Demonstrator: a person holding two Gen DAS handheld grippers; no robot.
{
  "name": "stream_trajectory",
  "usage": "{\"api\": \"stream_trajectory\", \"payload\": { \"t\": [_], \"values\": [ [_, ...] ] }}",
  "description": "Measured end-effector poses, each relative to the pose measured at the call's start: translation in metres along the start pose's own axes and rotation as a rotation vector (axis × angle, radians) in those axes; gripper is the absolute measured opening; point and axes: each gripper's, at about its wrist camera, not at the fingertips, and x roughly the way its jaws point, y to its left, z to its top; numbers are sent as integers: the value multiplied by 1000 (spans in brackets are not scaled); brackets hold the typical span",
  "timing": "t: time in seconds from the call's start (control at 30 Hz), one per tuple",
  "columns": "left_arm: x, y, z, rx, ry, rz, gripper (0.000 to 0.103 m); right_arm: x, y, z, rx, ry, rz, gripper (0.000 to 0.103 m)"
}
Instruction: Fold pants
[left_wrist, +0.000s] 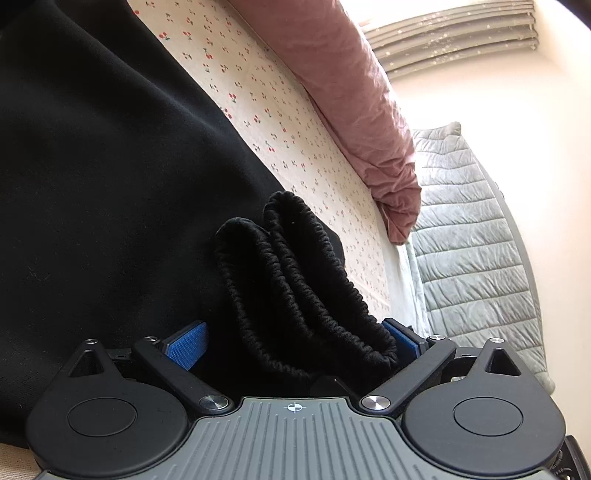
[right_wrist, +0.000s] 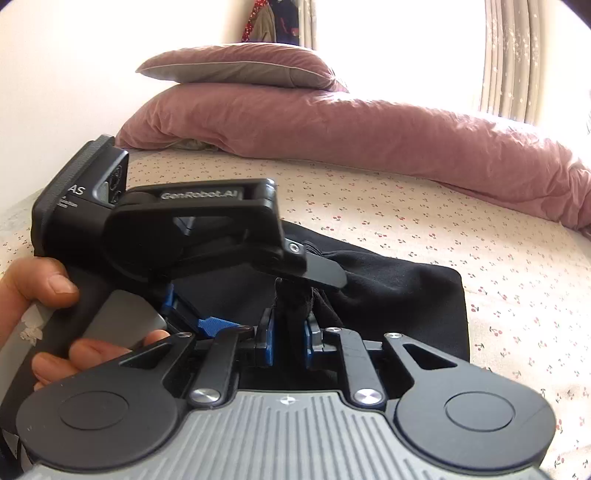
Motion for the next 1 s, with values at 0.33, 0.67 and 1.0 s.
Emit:
{"api": "stream_trajectory", "payload": {
  "t": [0.33, 0.67, 1.0],
  "values": [
    [5, -7, 16, 146, -17, 171, 21, 8, 13, -19, -224, 37, 24, 33],
    [-58, -12, 49, 320, -107, 302, 21, 8, -24, -11, -65, 53, 36, 54],
    [-121, 49, 88, 210, -186, 343, 21, 52, -36, -7, 169, 189, 26, 60]
  ]
}}
